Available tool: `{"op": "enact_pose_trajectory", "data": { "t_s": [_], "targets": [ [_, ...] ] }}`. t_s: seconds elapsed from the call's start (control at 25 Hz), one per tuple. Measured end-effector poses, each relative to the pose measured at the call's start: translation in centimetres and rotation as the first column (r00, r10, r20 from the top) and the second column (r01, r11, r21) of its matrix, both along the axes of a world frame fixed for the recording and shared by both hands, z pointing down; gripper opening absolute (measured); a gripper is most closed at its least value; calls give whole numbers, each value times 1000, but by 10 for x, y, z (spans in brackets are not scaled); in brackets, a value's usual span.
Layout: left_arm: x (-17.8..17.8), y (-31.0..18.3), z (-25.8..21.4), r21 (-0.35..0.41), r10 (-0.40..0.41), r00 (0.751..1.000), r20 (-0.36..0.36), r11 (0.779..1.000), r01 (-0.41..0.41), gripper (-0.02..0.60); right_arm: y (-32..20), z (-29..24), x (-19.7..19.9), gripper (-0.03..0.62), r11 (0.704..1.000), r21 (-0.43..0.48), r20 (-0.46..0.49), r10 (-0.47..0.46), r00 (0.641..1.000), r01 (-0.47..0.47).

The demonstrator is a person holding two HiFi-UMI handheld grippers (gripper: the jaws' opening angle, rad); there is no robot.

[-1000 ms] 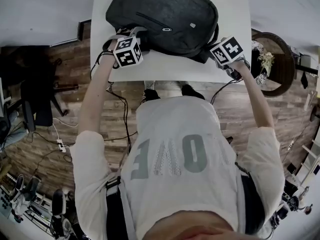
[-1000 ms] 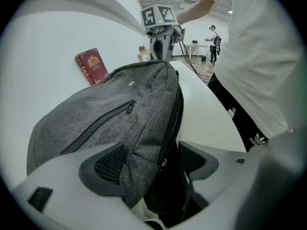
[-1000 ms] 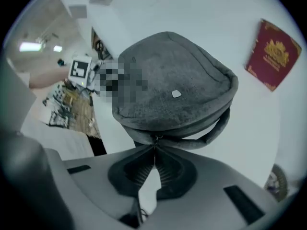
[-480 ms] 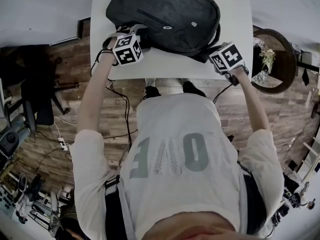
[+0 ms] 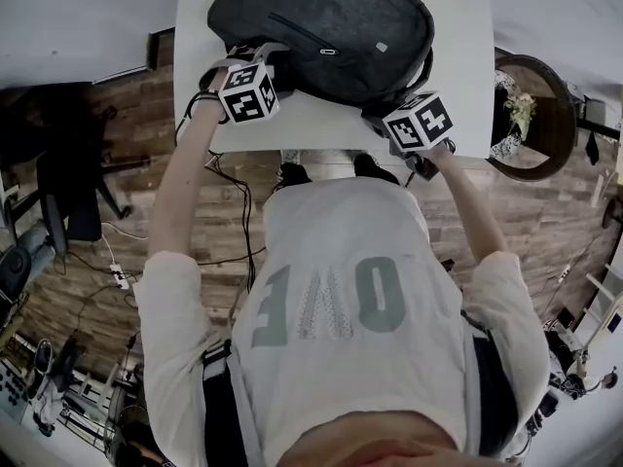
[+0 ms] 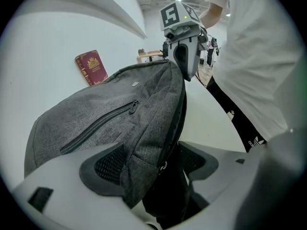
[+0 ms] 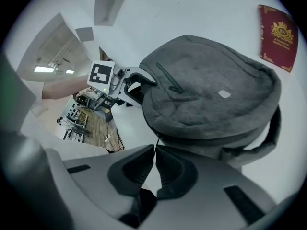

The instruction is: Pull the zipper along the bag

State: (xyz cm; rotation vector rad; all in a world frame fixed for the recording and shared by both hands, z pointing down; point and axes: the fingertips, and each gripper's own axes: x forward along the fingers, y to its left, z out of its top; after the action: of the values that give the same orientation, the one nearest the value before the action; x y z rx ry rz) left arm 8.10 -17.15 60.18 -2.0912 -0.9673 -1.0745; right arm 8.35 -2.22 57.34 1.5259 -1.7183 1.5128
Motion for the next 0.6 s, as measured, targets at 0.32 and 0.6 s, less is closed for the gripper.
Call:
{"op": "enact_pose_trajectory", "data": {
  "t_s": [0.32,0.6],
  "targets": [
    [-2,-1,0,-6,6,1000,-18,1000,-6,333,-36,8,-27,32,998,27,12,59,998,-60],
    [-3,0,0,-18,17,999,-38,1000,-18,333,-58,13,-34,32,973,37,38,225,974,-226]
  ]
}}
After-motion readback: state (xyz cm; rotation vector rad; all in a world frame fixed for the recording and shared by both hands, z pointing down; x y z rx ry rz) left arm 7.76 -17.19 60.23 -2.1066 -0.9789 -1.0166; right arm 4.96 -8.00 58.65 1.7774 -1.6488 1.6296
